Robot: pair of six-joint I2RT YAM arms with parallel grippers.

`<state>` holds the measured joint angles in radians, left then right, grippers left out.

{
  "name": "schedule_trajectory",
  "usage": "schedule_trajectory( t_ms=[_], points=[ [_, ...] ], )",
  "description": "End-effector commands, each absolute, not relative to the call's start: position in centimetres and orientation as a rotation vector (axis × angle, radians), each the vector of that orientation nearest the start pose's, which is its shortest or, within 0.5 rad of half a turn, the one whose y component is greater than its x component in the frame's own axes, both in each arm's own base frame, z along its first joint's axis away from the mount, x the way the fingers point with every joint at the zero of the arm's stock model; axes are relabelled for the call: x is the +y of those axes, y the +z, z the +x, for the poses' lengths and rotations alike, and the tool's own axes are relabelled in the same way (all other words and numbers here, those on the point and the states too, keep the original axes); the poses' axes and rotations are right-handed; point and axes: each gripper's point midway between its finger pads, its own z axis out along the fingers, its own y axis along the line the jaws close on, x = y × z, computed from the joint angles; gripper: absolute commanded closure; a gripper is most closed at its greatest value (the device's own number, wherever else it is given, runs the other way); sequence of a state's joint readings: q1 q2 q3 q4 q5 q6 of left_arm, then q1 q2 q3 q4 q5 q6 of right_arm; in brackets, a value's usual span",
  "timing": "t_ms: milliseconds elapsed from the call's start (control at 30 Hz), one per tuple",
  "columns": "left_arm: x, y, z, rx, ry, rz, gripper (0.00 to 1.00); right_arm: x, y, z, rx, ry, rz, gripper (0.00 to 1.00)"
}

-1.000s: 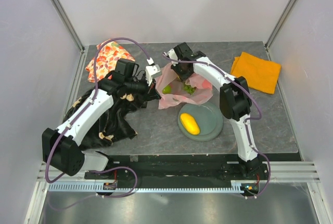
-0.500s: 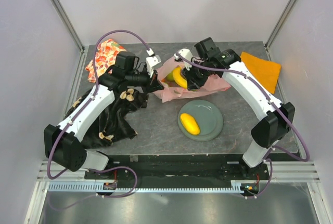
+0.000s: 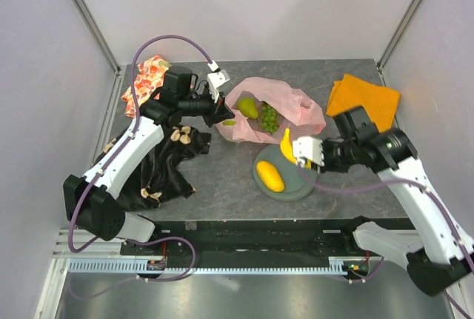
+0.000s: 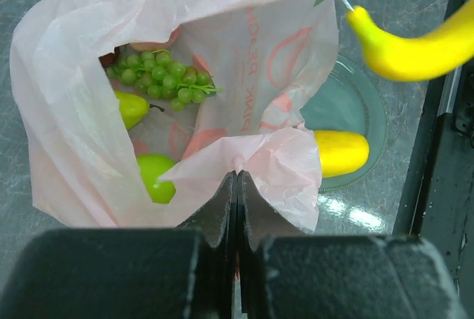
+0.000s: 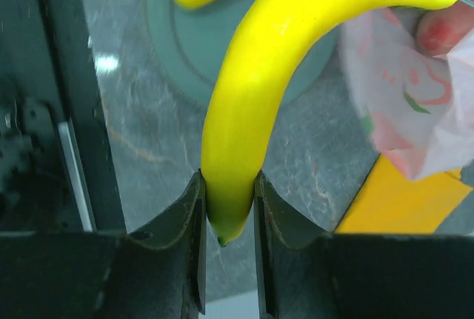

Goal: Take the fake fruits out of the plastic bag

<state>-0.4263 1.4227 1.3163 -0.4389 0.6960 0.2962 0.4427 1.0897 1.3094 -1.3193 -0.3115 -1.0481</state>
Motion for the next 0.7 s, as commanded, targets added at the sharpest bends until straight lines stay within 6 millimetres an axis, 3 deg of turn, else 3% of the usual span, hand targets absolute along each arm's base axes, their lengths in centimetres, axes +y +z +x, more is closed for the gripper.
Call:
schedule_trajectory(
  t_ms=[0,167,300,533,667],
  points=[
    [-25.6,28.1,32.5,1.706,-0.778,1.079,0.98,8.3,18.7,16.0,1.646,0.142,-2.203,0.94],
    [-25.2,28.3,32.5,1.704,-0.755,1.077,0.98,9.0,16.0,16.5,1.524,0.129,-2.243,0.95],
    [-25.1,28.4,32.5,1.702,-0.758,1.080,0.98,9.8,13.8,18.3,1.668,0.185,-2.204,0.95],
    [-25.0,28.1,32.4,1.711,-0.761,1.081,0.98,12.2,11.3,23.1,1.850,0.187,-1.979,0.95],
    [-25.0,28.0,32.4,1.714,-0.762,1.083,0.99,12.7,9.8,24.1,1.948,0.209,-1.904,0.95]
  ],
)
